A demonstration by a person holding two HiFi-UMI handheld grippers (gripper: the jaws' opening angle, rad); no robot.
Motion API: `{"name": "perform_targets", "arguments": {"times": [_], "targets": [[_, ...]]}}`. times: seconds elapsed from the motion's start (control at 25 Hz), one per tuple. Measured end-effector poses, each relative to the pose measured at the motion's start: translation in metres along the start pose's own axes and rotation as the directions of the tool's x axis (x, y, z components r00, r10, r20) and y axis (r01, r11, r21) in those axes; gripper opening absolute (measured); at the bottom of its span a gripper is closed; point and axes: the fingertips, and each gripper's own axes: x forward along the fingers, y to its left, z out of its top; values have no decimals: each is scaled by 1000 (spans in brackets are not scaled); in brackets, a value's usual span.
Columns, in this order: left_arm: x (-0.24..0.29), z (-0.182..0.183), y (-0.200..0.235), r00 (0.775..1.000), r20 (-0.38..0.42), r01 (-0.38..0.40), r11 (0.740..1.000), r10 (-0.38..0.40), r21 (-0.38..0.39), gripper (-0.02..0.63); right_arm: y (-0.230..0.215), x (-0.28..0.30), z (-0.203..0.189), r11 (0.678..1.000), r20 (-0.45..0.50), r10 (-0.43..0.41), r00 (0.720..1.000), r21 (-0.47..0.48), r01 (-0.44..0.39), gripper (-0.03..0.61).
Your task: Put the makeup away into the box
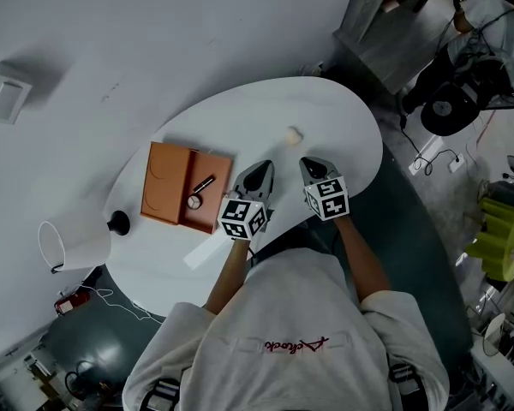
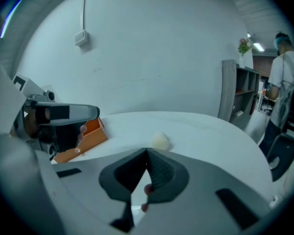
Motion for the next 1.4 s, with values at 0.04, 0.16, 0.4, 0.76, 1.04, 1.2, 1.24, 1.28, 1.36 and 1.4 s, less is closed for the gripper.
{"name": "perform_targets", "arguments": {"times": [0.04,0.16,0.4,0.76,1.04,1.2,1.24,1.28,1.36,1.4], "targets": [[1,-2,3,1000,-3,-4,1000,4,-5,11,0,3,-3,1000,-7,3,1000,4,-3,20],[4,-6,10,1000,-10,-16,1000,16,-18,11,0,10,-8,1000,-23,4,1000,11,-4,20],[9,-8,15,1000,-12,-29,999,29,-32,11,2,24,-10,999,-29,34,999,-25,-35,196],[9,-10,20,999,-19,-48,998,47,-44,11,-13,46,-8,1000,-55,1,998,-22,-2,244],[4,-10,34,997,-17,-74,996,73,-58,11,-26,72,-4,999,-102,-22,995,-36,18,244],[3,-10,39,996,-14,-84,994,83,-64,11,-28,79,-4,999,-124,-30,992,-46,24,244],[3,-10,40,996,-13,-84,994,84,-65,11,-28,81,-4,999,-128,-30,991,-47,25,244],[3,-10,40,996,-13,-85,994,84,-66,11,-28,82,-4,999,-134,-31,991,-49,25,244],[2,-10,41,996,-14,-86,994,85,-68,11,-29,84,-5,998,-142,-40,989,-59,32,234],[2,-9,42,996,-13,-86,994,85,-69,11,-29,84,-4,997,-143,-45,989,-66,36,189]]}}
